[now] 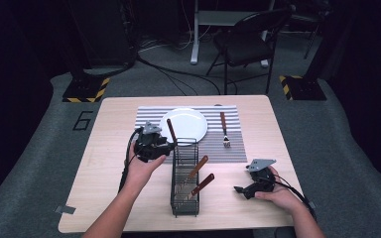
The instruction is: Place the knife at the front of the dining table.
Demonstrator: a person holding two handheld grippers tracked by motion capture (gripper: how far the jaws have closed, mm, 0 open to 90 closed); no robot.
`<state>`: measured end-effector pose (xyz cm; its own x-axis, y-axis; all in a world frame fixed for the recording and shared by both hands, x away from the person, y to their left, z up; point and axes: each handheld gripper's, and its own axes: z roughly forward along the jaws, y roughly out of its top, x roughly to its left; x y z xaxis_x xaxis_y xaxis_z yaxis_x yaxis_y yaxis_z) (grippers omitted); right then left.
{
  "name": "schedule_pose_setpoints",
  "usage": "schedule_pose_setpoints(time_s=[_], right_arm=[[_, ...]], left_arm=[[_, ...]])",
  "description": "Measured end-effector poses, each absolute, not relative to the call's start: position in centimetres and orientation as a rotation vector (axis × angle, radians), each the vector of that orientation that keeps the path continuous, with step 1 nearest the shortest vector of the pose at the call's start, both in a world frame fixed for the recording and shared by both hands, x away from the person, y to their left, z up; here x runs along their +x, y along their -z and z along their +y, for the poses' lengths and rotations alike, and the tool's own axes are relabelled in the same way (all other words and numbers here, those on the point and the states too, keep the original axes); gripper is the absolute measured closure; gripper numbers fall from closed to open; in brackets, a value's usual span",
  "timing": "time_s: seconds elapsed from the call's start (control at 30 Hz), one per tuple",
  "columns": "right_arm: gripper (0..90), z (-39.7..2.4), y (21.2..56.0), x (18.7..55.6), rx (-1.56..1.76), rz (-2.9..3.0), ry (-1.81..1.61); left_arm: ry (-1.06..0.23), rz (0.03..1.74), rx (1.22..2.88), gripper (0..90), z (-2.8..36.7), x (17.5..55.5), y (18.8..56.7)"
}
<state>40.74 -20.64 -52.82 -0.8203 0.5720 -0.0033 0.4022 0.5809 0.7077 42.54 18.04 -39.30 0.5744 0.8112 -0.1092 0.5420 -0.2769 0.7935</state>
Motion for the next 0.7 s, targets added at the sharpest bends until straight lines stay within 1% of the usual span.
schedule_pose_setpoints(time_s=[0.1, 0.27, 0.47, 0.7], right_arm=[[0.0, -20.6, 52.8, 40.7, 0.809, 2.580, -1.070], [0.0, -20.6, 52.8, 40.7, 0.809, 2.581, -1.069], [0.0, -20.6, 52.8, 40.7, 0.807, 2.582, -1.069], [0.0, -20.6, 52.8, 40.7, 0.808, 2.581, -1.069]], left_arm=[[-0.392, 1.087, 1.967, 57.3, 17.4, 43.0, 39.6], [-0.392, 1.089, 1.965, 62.6, 17.0, 43.3, 40.0], [-0.392, 1.083, 1.942, 70.8, 16.8, 43.5, 40.3], [-0.392, 1.065, 1.946, 72.0, 16.9, 43.2, 40.3]])
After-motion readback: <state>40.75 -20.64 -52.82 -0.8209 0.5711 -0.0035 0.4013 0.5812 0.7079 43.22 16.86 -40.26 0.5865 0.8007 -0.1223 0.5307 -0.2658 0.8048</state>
